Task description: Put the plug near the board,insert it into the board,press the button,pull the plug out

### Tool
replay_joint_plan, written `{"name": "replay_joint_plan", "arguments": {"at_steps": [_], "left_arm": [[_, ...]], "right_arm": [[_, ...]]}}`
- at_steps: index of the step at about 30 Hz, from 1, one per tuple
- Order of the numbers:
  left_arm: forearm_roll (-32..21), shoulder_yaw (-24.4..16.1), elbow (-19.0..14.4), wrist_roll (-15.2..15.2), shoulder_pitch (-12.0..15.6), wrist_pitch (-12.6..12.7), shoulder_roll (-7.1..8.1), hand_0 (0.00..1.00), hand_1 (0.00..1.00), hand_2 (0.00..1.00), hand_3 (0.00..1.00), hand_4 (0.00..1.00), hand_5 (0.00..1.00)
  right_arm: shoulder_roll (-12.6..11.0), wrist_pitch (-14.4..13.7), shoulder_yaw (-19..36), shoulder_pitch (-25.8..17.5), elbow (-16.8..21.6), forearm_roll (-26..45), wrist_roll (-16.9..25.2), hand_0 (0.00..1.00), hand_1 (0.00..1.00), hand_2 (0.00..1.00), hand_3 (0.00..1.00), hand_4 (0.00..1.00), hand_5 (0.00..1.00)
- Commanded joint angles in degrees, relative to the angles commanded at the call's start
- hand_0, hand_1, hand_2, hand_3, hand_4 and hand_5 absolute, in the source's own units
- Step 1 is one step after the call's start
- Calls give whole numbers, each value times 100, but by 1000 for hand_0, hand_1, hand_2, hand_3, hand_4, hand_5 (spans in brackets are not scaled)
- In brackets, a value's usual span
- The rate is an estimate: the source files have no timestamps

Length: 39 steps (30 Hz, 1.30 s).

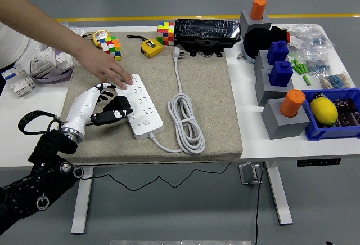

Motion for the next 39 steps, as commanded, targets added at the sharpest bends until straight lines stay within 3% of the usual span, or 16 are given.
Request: {"name": "replay_joint_plan", "arguments": {"at_steps": [6,7,8,13,14,20,29,39], "left_arm": [[139,-43,-700,-518,434,687,262,578,611,650,748,998,527],[166,-36,-828,-613,531,724,326,578,611,650,748,998,527],[208,-21,-960,-682,630,724,398,693,655,668,704,987,482],[434,122,-1445,-686,991,707,698,693,655,668,704,987,482],[492,149,-1512,-624,1039,662,734,733,716,710,708,947,509],[485,265,-1454,-485,1006,482,733,732,717,712,708,913,501],[487,338,-1333,-391,828,404,691,732,716,712,709,909,502],[459,459,-1171,-297,664,303,547,731,712,703,706,911,501]], "right_arm": [[-12,-6,-30,9,-7,12,1,652,643,616,547,977,551],[-17,-2,-58,9,-5,15,-2,652,643,616,547,977,551],[-20,-1,-76,8,0,17,-2,649,643,616,546,978,553],[-16,-6,-68,-2,-5,9,-2,649,643,616,546,978,553],[-16,-7,-68,-3,-6,7,-1,652,643,616,547,977,554],[-22,-4,-105,14,-7,7,1,649,643,616,546,977,553],[-52,-7,-137,32,-6,16,3,649,643,616,546,977,553],[-65,-8,-176,22,-7,28,4,650,643,616,546,977,553]]}}
